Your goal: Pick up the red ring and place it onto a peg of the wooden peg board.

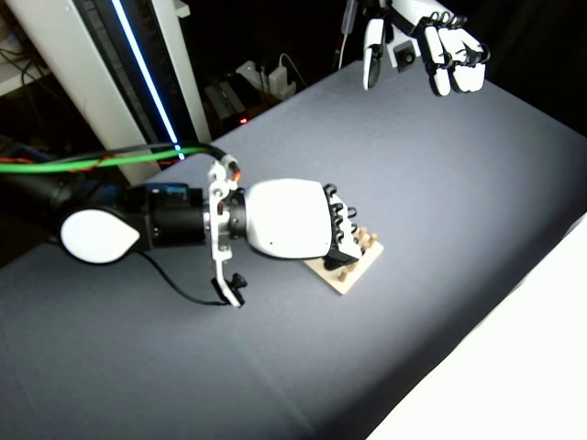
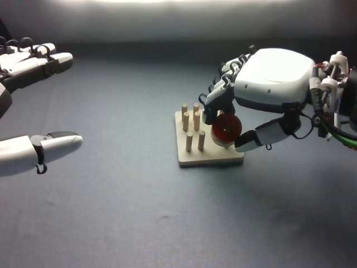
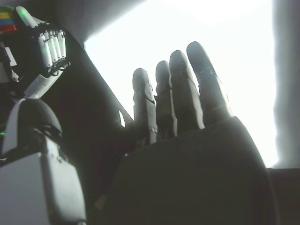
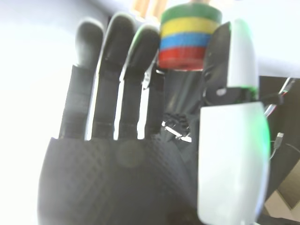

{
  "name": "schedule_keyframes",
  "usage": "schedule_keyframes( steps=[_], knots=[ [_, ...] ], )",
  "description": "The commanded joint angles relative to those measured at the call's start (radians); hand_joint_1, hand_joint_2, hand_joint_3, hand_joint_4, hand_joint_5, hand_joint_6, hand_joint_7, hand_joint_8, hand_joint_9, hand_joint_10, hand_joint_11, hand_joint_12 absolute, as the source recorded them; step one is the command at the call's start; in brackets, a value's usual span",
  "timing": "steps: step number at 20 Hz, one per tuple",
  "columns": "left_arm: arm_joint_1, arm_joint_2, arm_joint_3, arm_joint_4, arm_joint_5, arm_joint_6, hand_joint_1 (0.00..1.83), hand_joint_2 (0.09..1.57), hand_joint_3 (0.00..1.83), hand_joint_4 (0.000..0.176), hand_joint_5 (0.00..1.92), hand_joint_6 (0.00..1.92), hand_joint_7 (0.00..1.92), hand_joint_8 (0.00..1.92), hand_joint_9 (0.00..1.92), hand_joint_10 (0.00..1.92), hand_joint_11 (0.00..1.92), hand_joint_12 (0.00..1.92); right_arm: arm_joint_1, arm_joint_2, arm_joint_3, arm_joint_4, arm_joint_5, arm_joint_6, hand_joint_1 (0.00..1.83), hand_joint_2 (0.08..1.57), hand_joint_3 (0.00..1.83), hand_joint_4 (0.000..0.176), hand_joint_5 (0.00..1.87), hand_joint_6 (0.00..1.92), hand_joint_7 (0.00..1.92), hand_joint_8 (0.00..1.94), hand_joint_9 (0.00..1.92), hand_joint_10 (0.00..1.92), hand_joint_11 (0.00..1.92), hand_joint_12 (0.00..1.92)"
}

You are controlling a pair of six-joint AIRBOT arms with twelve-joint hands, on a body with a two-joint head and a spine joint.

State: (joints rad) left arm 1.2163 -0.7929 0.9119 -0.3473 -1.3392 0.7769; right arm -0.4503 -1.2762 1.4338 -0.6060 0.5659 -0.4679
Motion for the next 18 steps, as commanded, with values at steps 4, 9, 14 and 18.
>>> schedule_keyframes(
  steps=[4, 9, 14, 18],
  knots=[
    [-0.003, 0.004, 0.001, 0.004, -0.132, -0.007, 0.58, 1.01, 0.00, 0.036, 0.37, 0.00, 0.25, 0.00, 0.24, 0.00, 0.00, 0.75, 0.007, 0.005, -0.001, 0.020, 0.044, -0.006, 1.23, 1.18, 0.00, 0.000, 0.87, 1.00, 0.87, 1.41, 0.80, 1.41, 0.71, 1.64],
    [-0.003, 0.003, 0.001, 0.004, -0.133, -0.008, 0.57, 1.02, 0.00, 0.000, 0.38, 0.00, 0.25, 0.00, 0.24, 0.00, 0.00, 0.83, 0.007, 0.007, -0.002, 0.022, 0.044, -0.006, 1.20, 1.21, 0.00, 0.000, 0.84, 1.10, 0.80, 1.50, 0.73, 1.56, 0.59, 1.71],
    [-0.003, 0.001, 0.001, 0.004, -0.134, -0.008, 0.58, 1.01, 0.00, 0.000, 0.40, 0.00, 0.25, 0.00, 0.25, 0.00, 0.00, 0.85, 0.007, 0.007, 0.001, 0.030, 0.044, -0.006, 1.35, 1.15, 0.00, 0.000, 0.86, 1.11, 0.91, 1.19, 0.84, 1.34, 0.68, 1.60],
    [-0.003, 0.001, 0.002, 0.004, -0.136, -0.009, 0.57, 1.01, 0.00, 0.000, 0.39, 0.00, 0.25, 0.00, 0.25, 0.00, 0.00, 0.85, 0.007, 0.006, 0.001, 0.029, 0.047, -0.010, 1.23, 1.17, 0.00, 0.000, 0.85, 1.00, 0.89, 1.34, 0.71, 1.31, 0.57, 1.66]
  ],
)
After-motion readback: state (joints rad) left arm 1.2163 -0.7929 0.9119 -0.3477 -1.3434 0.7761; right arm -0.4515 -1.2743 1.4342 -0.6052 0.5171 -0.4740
